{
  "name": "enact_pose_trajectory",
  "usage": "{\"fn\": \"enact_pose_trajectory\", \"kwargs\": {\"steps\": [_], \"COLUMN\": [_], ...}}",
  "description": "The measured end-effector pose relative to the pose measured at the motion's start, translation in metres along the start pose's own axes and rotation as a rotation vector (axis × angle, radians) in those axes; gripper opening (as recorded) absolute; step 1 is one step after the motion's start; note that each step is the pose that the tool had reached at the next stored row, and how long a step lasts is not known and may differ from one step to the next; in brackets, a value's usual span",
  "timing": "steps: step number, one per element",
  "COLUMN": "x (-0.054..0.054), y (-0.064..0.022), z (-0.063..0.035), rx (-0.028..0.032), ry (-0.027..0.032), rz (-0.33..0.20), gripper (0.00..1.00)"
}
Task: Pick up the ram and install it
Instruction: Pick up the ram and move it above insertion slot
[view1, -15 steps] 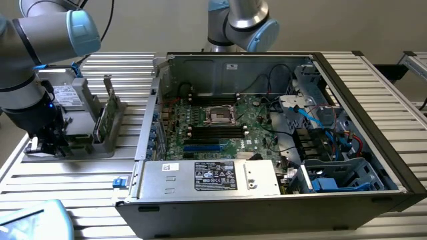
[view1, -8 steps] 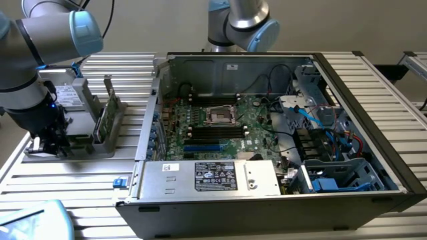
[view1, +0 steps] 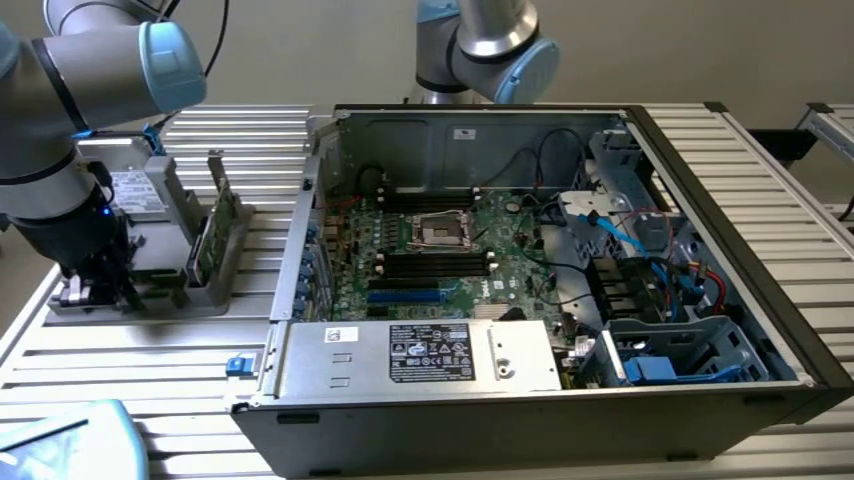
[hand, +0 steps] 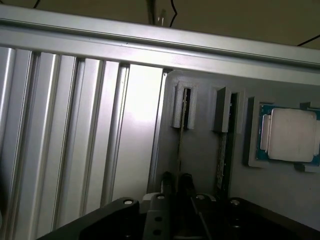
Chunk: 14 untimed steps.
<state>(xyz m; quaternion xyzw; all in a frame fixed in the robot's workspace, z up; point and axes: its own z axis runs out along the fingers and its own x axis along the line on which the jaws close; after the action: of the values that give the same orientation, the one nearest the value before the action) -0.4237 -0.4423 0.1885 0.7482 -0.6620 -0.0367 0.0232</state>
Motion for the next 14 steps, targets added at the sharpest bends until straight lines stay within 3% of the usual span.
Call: {"fn": "enact_pose_trajectory", "kwargs": {"steps": [2, 10, 14], "x": [0.0000, 0.0000, 0.0000], "y": [0.0000, 0.0000, 0.0001], "z": [0.0000, 0.0000, -0.0012], "rx": [-0.0002, -0.0019, -0.0064], "ry": [0.0000, -0.0003, -0.0008], "rz": [0.000, 0.000, 0.000], "gripper": [0.14, 0.14, 0.14]}}
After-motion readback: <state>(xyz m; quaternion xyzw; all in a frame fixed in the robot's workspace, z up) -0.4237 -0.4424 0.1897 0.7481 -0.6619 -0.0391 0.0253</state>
